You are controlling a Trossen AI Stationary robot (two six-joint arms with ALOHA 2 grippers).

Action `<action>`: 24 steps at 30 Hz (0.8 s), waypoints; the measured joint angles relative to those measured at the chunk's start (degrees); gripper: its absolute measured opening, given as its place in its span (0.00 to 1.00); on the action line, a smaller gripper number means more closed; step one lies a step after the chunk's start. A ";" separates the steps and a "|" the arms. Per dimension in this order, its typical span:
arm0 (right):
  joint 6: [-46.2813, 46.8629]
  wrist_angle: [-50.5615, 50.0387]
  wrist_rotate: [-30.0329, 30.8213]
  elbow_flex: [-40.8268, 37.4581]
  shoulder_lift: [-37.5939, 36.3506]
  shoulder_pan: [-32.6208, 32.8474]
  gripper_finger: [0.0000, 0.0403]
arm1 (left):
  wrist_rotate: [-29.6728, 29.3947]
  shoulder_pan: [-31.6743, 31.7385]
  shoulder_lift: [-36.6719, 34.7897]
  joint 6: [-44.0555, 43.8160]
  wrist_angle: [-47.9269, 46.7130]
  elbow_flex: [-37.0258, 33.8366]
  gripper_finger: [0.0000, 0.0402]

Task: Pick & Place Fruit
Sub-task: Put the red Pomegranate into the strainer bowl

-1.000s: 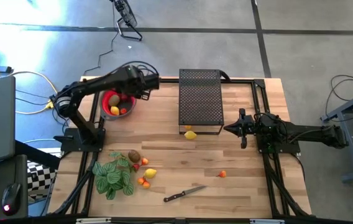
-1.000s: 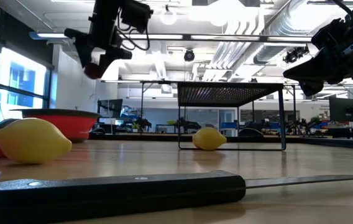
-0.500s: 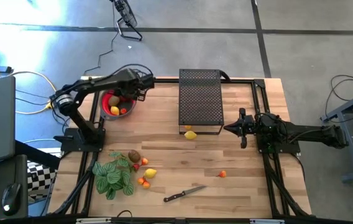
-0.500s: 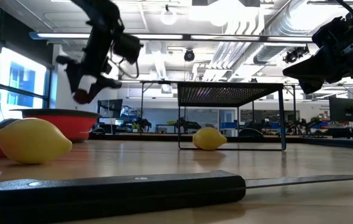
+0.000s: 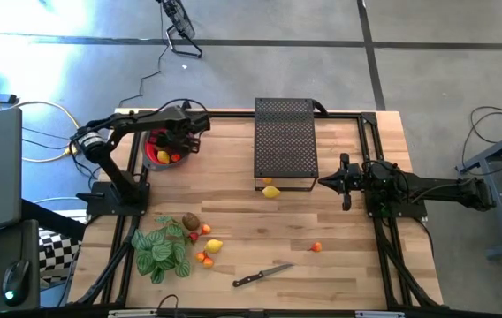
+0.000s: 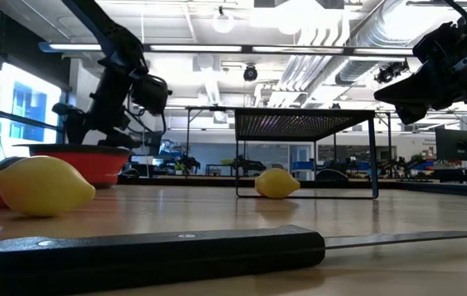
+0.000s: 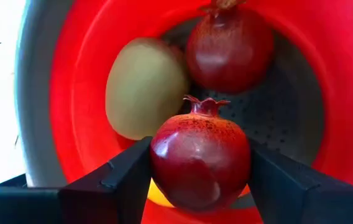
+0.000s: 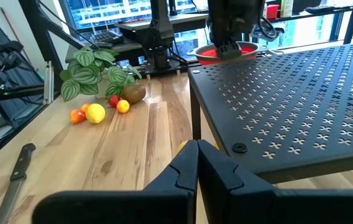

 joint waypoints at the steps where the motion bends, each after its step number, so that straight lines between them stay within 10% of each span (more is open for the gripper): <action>1: 0.04 0.00 0.00 -0.01 0.00 0.02 0.00 | 0.05 0.19 0.00 0.32 0.38 0.00 0.56; 24: 0.13 -0.02 0.00 -0.02 0.00 0.01 0.00 | 0.23 0.22 0.00 0.20 3.04 0.00 0.56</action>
